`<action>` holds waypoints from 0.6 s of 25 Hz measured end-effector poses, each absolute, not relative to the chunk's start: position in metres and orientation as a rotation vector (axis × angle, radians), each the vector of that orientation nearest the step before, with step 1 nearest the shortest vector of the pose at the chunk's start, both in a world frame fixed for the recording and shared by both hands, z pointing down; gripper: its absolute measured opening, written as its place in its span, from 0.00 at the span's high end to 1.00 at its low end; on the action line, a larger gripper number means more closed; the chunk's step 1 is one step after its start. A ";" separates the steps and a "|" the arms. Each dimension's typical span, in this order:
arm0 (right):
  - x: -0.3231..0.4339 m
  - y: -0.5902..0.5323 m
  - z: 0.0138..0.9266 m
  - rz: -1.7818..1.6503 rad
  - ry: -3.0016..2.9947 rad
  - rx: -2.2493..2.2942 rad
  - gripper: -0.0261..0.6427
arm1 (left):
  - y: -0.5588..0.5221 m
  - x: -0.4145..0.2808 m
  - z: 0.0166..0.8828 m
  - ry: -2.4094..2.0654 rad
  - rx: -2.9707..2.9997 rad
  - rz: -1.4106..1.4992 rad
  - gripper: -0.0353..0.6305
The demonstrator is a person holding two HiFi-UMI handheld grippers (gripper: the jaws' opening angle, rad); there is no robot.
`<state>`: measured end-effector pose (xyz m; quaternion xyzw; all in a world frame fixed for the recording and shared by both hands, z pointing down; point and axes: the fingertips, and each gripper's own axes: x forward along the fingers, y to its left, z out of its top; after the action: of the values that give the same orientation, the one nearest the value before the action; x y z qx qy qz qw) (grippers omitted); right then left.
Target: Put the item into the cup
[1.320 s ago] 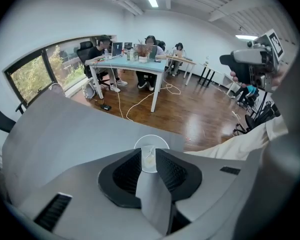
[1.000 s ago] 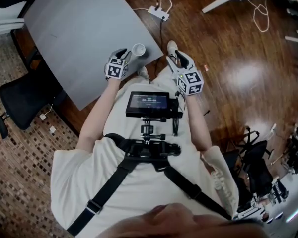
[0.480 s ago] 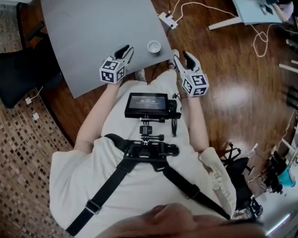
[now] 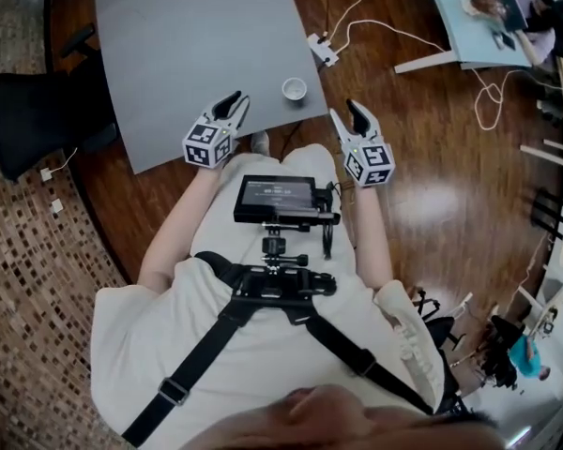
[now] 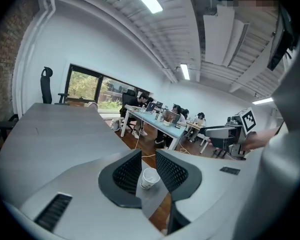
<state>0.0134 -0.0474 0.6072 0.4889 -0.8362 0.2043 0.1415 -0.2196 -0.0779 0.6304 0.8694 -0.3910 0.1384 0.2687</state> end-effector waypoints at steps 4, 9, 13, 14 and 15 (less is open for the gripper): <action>0.031 -0.034 0.593 0.575 -2.462 1.395 0.65 | -0.047 -0.193 0.614 -1.046 2.368 0.323 0.81; 0.016 -0.029 0.594 0.583 -2.474 1.349 0.65 | -0.034 -0.205 0.632 -1.079 2.328 0.328 0.81; 0.060 -0.001 0.583 0.574 -2.493 1.371 0.65 | -0.008 -0.171 0.620 -1.120 2.342 0.349 0.81; 0.076 0.011 0.581 0.579 -2.499 1.379 0.65 | 0.002 -0.158 0.614 -1.136 2.347 0.354 0.81; 0.090 0.023 0.579 0.589 -2.504 1.386 0.65 | 0.013 -0.147 0.609 -1.152 2.348 0.354 0.81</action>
<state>0.0899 0.0226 0.5793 0.4714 -0.8518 0.2004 0.1095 -0.1467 0.0133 0.6087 0.8618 -0.4228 0.1300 0.2484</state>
